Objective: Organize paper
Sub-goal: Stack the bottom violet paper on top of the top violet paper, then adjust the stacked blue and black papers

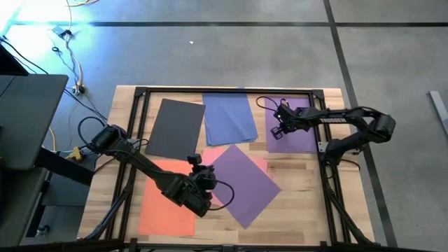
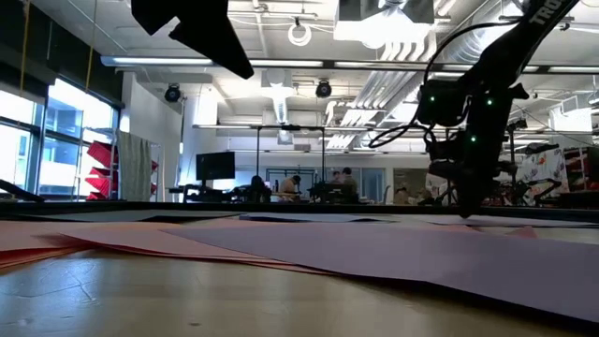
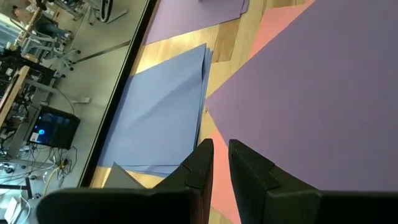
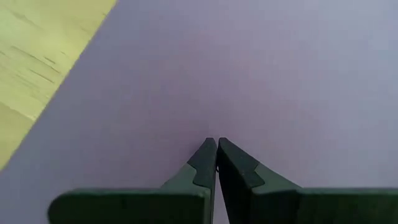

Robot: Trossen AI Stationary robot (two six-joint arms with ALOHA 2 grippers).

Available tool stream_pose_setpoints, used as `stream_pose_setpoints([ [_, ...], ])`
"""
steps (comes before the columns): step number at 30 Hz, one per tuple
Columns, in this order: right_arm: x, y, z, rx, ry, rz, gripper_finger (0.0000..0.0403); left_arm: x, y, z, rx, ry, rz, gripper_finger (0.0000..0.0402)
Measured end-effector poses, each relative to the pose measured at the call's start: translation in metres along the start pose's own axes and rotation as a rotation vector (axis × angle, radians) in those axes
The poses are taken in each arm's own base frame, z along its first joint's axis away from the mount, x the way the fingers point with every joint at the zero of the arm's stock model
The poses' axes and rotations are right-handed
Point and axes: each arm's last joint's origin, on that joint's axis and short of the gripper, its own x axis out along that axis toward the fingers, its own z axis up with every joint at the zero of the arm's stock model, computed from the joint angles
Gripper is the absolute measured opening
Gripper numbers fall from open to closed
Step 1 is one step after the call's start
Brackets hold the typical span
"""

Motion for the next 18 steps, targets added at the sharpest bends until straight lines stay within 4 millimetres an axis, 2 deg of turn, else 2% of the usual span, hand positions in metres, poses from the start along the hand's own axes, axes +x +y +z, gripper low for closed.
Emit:
stream_pose_setpoints([
  [5,0.0,0.004,0.007,-0.023,-0.032,0.001,0.0,-0.001,0.0,0.0,-0.001,-0.003,0.004,0.003],
  [11,-0.025,0.027,0.035,-0.053,-0.185,0.095,0.0,0.003,0.012,-0.007,-0.044,0.069,0.049,0.0022],
  [15,-0.036,0.045,0.045,-0.071,-0.303,0.182,0.0,0.027,0.027,-0.017,-0.088,0.158,0.117,0.0003],
  [18,-0.029,0.052,0.046,-0.051,-0.302,0.212,0.0,0.059,0.044,-0.025,-0.123,0.271,0.132,0.0002],
])
